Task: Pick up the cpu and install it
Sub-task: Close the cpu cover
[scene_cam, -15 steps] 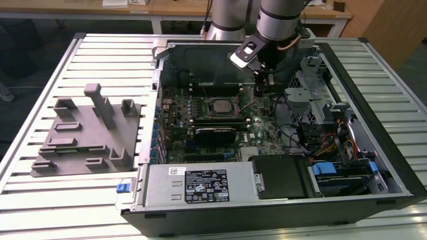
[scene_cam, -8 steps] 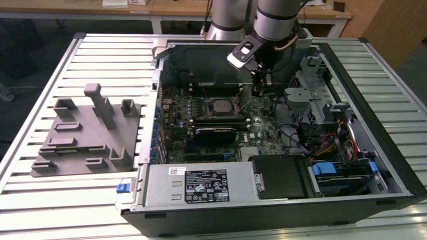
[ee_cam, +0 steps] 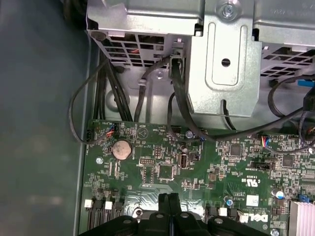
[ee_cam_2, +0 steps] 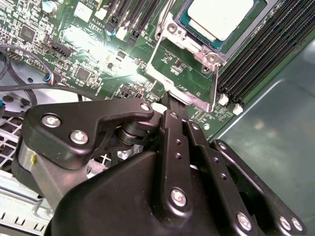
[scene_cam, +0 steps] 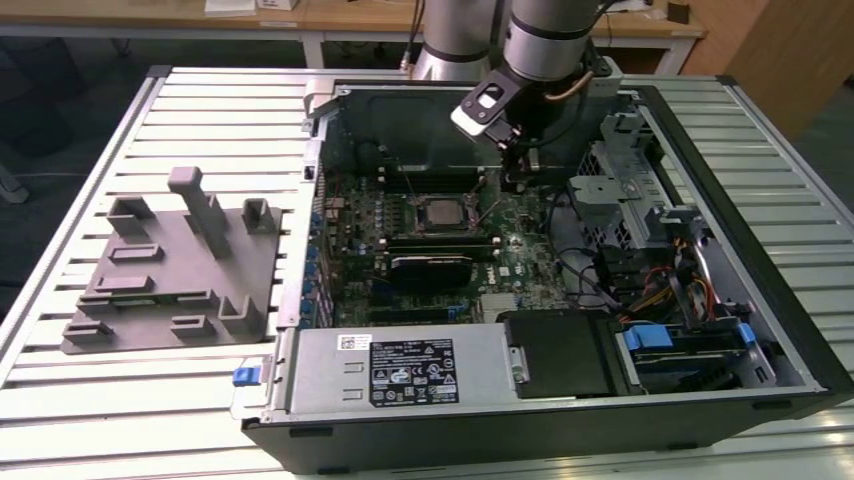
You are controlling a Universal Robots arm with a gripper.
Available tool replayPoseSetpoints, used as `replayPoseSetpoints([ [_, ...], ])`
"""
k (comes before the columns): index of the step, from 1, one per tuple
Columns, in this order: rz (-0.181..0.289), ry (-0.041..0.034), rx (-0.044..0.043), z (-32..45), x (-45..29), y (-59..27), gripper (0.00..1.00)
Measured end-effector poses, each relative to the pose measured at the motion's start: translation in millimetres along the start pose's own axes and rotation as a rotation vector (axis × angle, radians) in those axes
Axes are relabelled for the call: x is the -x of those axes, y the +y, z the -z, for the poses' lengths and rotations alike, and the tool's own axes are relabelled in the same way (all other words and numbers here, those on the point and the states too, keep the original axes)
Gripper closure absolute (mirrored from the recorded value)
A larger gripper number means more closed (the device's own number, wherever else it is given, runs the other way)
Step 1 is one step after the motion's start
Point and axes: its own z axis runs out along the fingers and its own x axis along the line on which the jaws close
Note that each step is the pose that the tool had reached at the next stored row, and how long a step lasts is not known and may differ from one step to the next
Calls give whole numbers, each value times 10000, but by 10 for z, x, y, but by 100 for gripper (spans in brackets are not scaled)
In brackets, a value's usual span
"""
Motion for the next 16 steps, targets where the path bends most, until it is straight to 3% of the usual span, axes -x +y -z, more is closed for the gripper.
replayPoseSetpoints([
  [16, 0, 0, 0, 1, -5, -85, 89],
])
